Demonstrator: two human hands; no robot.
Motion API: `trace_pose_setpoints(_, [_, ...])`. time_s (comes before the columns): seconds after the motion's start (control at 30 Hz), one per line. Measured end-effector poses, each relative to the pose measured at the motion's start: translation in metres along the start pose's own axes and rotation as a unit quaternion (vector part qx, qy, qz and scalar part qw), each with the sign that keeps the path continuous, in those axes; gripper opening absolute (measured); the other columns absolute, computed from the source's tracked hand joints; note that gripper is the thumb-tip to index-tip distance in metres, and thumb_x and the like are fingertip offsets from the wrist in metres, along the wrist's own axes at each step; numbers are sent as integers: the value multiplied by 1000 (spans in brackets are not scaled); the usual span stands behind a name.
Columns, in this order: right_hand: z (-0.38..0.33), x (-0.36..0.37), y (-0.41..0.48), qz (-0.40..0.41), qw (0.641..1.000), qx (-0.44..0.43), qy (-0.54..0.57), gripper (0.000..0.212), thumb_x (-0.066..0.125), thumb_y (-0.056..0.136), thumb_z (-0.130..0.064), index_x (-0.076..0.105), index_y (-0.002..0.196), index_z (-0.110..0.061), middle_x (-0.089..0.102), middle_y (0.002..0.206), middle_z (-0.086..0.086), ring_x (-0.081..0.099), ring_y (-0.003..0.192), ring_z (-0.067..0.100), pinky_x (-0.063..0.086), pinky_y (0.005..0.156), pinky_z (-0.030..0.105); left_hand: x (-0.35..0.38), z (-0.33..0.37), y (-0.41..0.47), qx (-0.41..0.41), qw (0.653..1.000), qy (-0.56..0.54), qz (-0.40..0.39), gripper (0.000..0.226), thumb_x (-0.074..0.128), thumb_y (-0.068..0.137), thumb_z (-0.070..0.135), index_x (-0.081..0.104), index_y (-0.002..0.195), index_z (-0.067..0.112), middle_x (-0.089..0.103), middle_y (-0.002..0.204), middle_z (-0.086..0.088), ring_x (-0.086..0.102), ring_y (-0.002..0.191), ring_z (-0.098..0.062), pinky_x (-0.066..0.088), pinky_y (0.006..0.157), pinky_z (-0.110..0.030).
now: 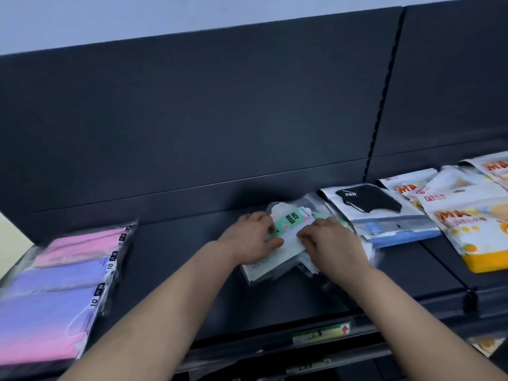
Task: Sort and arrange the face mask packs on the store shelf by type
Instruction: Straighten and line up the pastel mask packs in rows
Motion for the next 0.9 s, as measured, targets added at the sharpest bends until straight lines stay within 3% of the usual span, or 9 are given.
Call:
trace_pose_setpoints(0.07, [-6, 10, 6, -35, 998, -42, -28, 30, 38, 97, -26, 65, 111, -26, 63, 118, -2, 49, 111, 23, 43, 87, 31, 6, -5, -6, -27, 998, -27, -51, 45, 42, 95, 50, 42, 133, 26, 48, 131, -5, 52, 114, -27, 39, 86, -33])
trace_pose_setpoints(0.13, [-8, 18, 11, -84, 995, -49, 29, 35, 36, 99, -19, 59, 126, -21, 50, 140, 3, 38, 133, 25, 35, 104, 31, 5, -8, -12, -18, 998, -24, -61, 36, 43, 97, 40, 48, 130, 26, 57, 119, -3, 56, 105, -25, 41, 80, -31])
trace_pose_setpoints(0.23, [-5, 18, 12, -64, 996, -29, 48, 43, 42, 95, -10, 52, 135, -20, 35, 152, 8, 31, 141, 24, 29, 110, 31, -5, -11, -17, 40, 999, 31, 11, 36, 51, 92, 19, 55, 127, 27, 61, 118, 1, 55, 109, -21, 47, 83, -32])
trace_pose_setpoints(0.37, [2, 20, 9, -60, 996, -17, 69, 40, 48, 92, -9, 58, 128, -24, 45, 144, -1, 45, 130, 20, 37, 99, 27, 3, -21, -19, 95, 986, 127, 52, 83, 51, 82, 1, 20, 150, 35, 18, 158, 4, 18, 143, -22, 30, 111, -37])
trace_pose_setpoints(0.47, [5, 19, 10, -91, 985, -30, 146, 41, 48, 92, -3, 57, 128, -22, 53, 138, -4, 47, 128, 15, 33, 100, 21, 18, -15, -20, 149, 972, 167, 64, 84, 48, 85, 0, 11, 152, 37, 3, 162, 9, 0, 149, -15, 6, 119, -38])
trace_pose_setpoints(0.53, [10, 14, 10, -62, 978, -5, 198, 39, 47, 93, -3, 57, 127, -20, 57, 134, -3, 51, 124, 16, 33, 97, 18, 26, -11, -22, 199, 964, 145, 95, 68, 44, 88, 5, 30, 148, 33, 25, 158, 6, 20, 147, -15, 13, 119, -37])
trace_pose_setpoints(0.63, [22, 4, 8, 16, 973, 63, 221, 43, 42, 90, 2, 60, 123, -18, 62, 125, 2, 56, 114, 22, 37, 85, 21, 16, -16, -34, 224, 947, 84, 216, 54, 38, 79, 12, 64, 125, 22, 64, 129, 0, 61, 119, -18, 47, 102, -36])
trace_pose_setpoints(0.77, [17, 4, 11, -6, 986, 31, 161, 41, 47, 89, -2, 58, 125, -18, 56, 134, 4, 48, 126, 23, 38, 100, 29, -14, -65, -61, 34, 932, 79, 353, 55, 40, 71, 4, 69, 116, 18, 72, 113, -2, 72, 94, -23, 54, 85, -33])
trace_pose_setpoints(0.9, [-7, 24, 11, -122, 992, -11, -12, 63, 55, 89, -49, 35, 144, -25, 19, 158, 5, 5, 148, 26, 11, 118, 41, -13, -106, -78, -176, 955, 83, 225, 68, 46, 80, -2, 45, 141, 28, 57, 137, -2, 61, 113, -31, 51, 90, -37])
Point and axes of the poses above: each hand's wrist, its own y-axis towards the middle knuckle, its own x-axis out of the palm, z = x × y, the point moved 4 cm from there along y, towards the middle knuckle
